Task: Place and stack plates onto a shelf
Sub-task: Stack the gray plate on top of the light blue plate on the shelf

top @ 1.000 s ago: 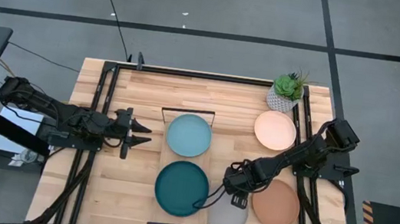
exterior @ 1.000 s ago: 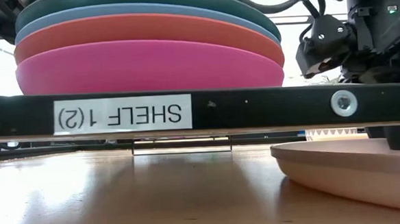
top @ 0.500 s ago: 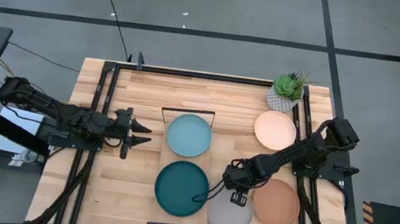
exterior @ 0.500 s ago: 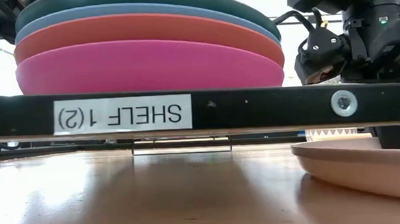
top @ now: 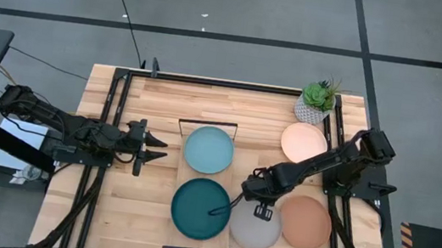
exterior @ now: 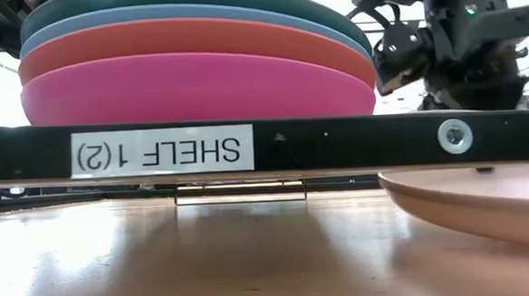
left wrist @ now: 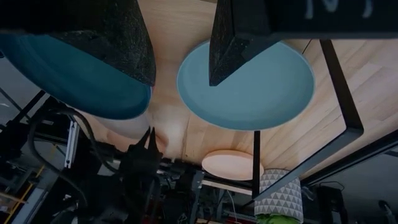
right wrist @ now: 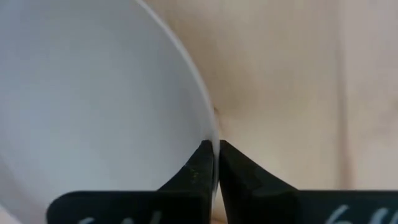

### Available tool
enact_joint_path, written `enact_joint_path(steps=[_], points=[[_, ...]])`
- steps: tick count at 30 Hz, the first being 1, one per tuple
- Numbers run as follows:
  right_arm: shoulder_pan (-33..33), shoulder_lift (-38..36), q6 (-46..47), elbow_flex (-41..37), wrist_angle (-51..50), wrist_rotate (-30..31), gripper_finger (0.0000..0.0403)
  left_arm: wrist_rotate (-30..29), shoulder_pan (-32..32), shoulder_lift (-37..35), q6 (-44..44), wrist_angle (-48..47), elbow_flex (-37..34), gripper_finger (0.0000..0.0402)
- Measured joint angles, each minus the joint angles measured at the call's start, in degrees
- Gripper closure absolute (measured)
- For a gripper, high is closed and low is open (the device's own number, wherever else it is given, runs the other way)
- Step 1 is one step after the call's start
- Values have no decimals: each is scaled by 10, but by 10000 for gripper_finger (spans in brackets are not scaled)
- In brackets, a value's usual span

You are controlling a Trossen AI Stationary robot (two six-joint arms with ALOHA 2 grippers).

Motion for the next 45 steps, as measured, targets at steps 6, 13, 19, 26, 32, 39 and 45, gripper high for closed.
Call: enact_joint_path(steps=[6,13,19,26,32,39,45], points=[[-26,0,-46,63,-98,5,381,0,0,0,0,0,0,246],[-54,0,-83,137,-239,43,379,0,0,0,0,0,0,246],[-79,-22,-123,161,-267,47,380,0,0,0,0,0,0,246],[-121,-86,-171,161,-240,23,380,0,0,0,0,0,0,246],[-162,-125,-178,161,-197,-7,380,0,0,0,0,0,0,246],[-207,-122,-141,161,-176,-41,380,0,0,0,3,0,0,246],[-229,-100,-27,161,-111,-72,380,-9,0,0,18,19,0,246]])
